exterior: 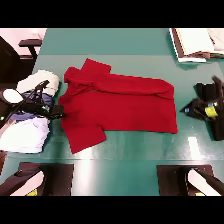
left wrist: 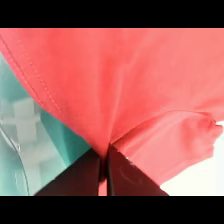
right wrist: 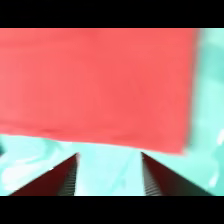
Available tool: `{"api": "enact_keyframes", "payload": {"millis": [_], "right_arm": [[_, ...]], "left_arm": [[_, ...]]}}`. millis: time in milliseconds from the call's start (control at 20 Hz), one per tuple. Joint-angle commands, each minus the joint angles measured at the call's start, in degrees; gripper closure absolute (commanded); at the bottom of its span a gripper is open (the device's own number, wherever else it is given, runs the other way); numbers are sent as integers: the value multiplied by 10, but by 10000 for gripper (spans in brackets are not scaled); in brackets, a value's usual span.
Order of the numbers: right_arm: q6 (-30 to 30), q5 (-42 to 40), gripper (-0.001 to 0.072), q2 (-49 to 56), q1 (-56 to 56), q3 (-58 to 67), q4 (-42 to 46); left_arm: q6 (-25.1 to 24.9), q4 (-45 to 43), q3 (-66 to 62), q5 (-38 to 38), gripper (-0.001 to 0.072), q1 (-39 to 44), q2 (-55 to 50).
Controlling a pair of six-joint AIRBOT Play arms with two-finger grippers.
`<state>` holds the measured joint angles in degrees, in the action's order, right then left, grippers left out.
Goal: Fold the shirts.
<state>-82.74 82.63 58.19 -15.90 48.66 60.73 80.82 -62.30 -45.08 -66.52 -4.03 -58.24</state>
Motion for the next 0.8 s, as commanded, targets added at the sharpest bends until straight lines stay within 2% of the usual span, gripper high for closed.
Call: {"api": "enact_keyframes", "payload": {"millis": [0, 200, 450, 500, 700, 750], "right_arm": [[15, -13, 222, -21, -105, -108, 29], [55, -54, 269, 17, -138, -179, -17], [71, -116, 281, 97, -45, -172, -87], [71, -125, 345, 110, -14, -159, -86], [71, -150, 694, 133, 75, -97, -85], [71, -149, 696, 126, 88, -79, -84]], "left_arm": [[-3, 3, -5, -7, 677, 0, 24], [-3, 10, -5, -6, 677, 0, 24], [-3, 13, -5, -1, 677, 0, 24], [-3, 13, -5, 1, 677, 0, 24], [-3, 11, -5, 1, 678, -1, 27], [-3, 10, -6, 2, 678, -1, 32]]}}
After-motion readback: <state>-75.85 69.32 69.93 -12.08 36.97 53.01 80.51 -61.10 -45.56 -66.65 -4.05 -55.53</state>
